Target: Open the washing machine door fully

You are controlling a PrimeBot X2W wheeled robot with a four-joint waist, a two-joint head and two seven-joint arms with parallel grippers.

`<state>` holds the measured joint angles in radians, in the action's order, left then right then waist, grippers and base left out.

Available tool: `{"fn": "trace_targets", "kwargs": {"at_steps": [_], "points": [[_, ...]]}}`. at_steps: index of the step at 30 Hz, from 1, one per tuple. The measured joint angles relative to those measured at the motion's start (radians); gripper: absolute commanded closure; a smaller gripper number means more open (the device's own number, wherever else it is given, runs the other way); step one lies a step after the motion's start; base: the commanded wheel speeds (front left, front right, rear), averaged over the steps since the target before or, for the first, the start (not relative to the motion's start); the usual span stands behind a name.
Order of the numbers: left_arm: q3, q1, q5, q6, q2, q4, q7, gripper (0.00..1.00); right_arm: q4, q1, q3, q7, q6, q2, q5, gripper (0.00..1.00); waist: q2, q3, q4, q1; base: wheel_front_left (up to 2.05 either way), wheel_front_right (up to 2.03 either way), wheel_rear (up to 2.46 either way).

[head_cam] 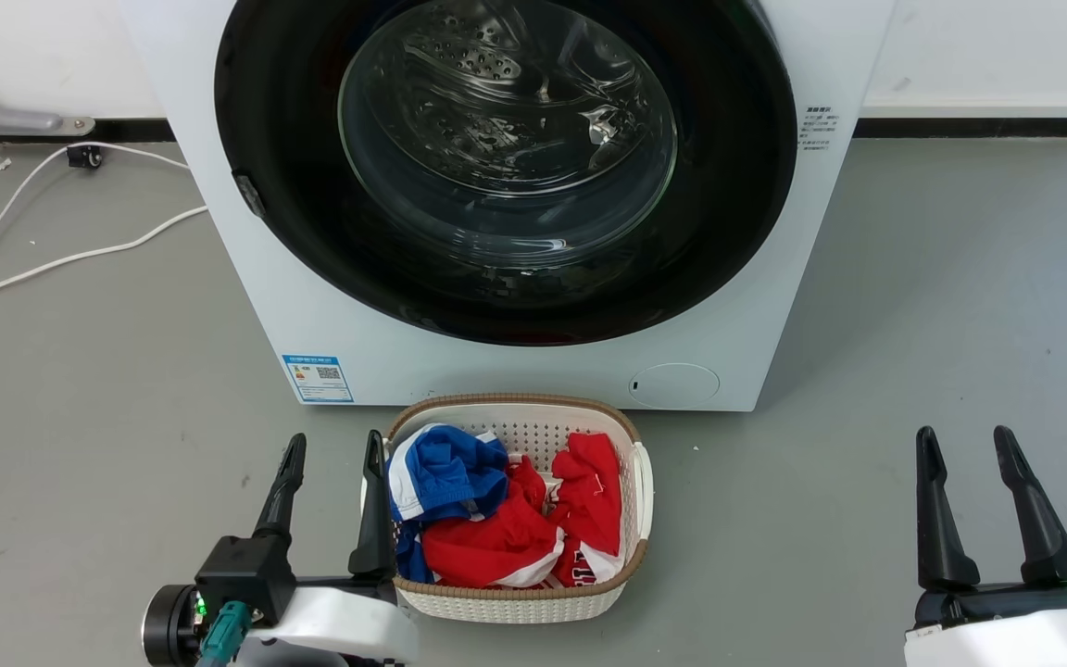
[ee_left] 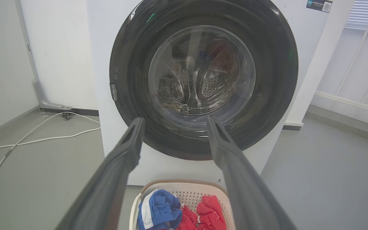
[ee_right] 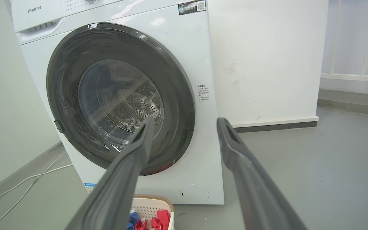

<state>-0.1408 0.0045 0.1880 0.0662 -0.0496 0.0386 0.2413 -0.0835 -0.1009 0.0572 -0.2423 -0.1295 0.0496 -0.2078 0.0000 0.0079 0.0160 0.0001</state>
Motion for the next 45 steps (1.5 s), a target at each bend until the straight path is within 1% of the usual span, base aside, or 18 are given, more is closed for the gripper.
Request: {"fn": "trace_targets", "kwargs": {"at_steps": [12, 21, 45], "points": [[-0.009, 0.007, -0.062, 0.004, 0.000, 0.018, 0.019, 0.00, -0.004, -0.007, 0.000, -0.021, -0.001, 0.000, 0.044, 0.00, 0.0000, 0.001, 0.002, 0.0000, 0.00, 0.00, 0.00], [-0.009, 0.007, -0.052, 0.004, 0.000, 0.033, 0.022, 0.00, 0.013, -0.007, 0.002, -0.021, -0.001, 0.000, 0.022, 0.00, 0.0000, -0.002, 0.002, -0.0001, 0.00, 0.00, 0.00], [0.002, 0.007, -0.044, 0.006, 0.000, 0.049, 0.022, 0.00, 0.028, -0.007, -0.001, -0.021, -0.001, 0.000, 0.012, 0.00, 0.0000, -0.001, 0.002, -0.0001, 0.00, 0.00, 0.00]]}}
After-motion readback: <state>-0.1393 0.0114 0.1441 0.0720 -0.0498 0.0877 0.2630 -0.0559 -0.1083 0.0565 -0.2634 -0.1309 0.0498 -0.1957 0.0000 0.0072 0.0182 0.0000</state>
